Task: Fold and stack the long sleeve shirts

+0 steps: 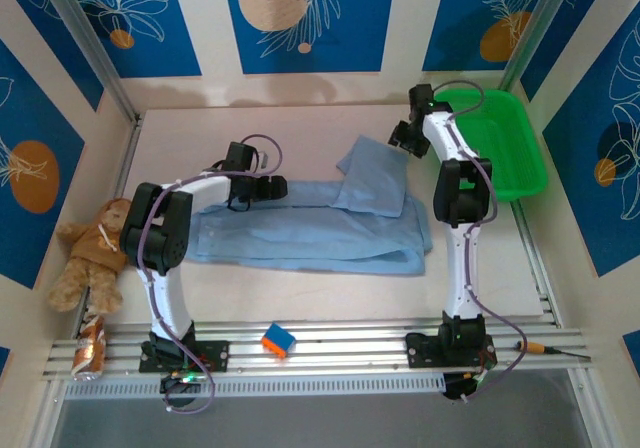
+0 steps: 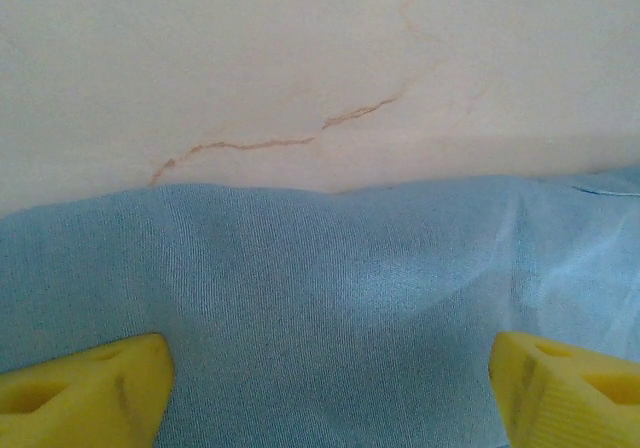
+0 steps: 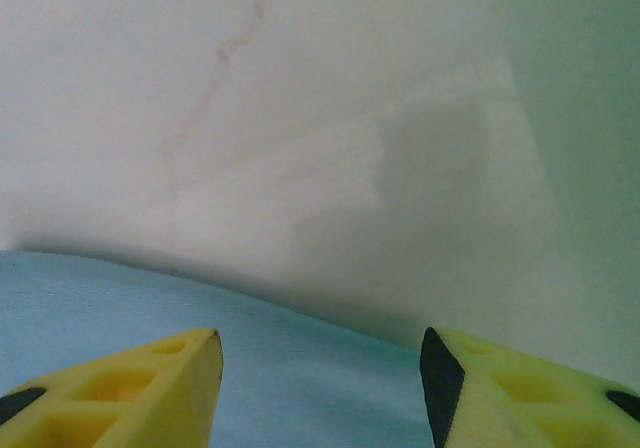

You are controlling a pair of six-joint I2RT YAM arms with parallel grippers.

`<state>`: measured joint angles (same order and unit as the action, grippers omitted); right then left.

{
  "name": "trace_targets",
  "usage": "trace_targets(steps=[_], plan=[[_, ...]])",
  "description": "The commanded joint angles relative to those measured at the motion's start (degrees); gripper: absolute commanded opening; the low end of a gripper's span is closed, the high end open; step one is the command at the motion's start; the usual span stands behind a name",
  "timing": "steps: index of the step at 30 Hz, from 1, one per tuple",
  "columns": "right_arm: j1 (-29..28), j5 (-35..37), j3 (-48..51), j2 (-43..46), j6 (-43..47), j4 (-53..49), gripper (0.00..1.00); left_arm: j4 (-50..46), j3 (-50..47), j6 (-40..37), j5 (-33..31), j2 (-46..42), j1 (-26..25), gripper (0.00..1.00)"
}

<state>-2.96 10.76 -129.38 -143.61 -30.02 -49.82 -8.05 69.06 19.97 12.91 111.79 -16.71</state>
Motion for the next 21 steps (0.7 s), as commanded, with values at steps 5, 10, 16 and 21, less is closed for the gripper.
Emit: trace_targets(steps=[5, 10, 16, 21], plan=[[-0.36, 1.05, -2.28, -4.23, -2.72, -4.79, 0.56, -1.88, -0.55, -1.16, 2.02, 1.42, 0.58, 0.84], [-0.42, -0.88, -2.93, -4.34, -3.41, -3.69, 0.43, -1.75, -0.86, -1.00, 2.27, 1.02, 0.54, 0.84], [-1.51, -7.63, 3.28, 0.93, -3.75, 4.72, 0.04, -1.78, -1.82, -0.88, 2.47, 0.54, 0.54, 0.83], [-1.70, -10.14, 11.96, 10.58, -4.64, 11.89, 0.00, -2.40, -1.91, -1.07, 2.17, 0.54, 0.55, 0.83]])
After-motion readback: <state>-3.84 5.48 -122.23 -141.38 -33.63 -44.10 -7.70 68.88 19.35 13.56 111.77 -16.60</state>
